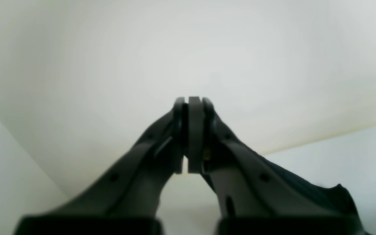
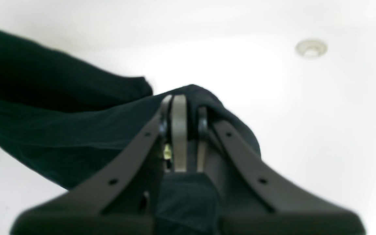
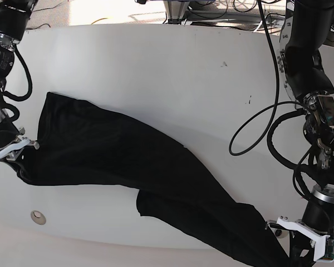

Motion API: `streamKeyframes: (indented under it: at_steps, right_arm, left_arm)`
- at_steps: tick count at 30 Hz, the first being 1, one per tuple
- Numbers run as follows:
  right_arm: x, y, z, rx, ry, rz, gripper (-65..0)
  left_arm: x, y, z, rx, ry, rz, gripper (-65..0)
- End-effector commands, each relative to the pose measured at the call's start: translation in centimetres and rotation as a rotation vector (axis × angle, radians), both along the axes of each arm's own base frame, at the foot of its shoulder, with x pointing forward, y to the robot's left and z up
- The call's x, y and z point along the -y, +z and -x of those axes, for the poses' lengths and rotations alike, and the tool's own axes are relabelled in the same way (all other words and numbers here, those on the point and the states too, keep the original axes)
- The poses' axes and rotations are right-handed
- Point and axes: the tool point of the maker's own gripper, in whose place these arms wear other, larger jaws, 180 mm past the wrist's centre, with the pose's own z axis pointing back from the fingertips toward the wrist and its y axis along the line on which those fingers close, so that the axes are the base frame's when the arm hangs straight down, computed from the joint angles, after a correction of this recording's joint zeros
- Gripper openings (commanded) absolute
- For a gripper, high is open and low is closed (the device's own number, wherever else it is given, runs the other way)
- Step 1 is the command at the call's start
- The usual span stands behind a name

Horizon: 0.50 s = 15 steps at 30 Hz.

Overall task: Layout the t-shirt on the table in an organized manner, then fold the t-shirt properly
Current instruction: 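Lift the t-shirt with both grippers and stretch it apart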

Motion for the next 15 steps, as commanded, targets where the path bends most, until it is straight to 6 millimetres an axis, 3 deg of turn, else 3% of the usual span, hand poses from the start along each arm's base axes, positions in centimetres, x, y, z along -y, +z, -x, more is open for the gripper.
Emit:
streamKeyframes:
  at_steps: [1,8,15]
  right_arm:
    - [1.8,4.5,-1.5,0.104,-0.009,0.011,-65.0]
    - [4.8,9.4,-3.5,0.183,-0.042,0.001,-65.0]
    - [5.3,13.9,-6.0,0.232,-0.020,0.024,-65.0]
  left_arm:
    - [-0.4,4.0,0.5,0.100,0.021,-0.010,-64.6]
    - [-0.8,8.0,0.9,0.175,0.056,-0.026,-64.6]
    - [-1.0,11.7,1.7,0.260,0.074,-0.030,-64.6]
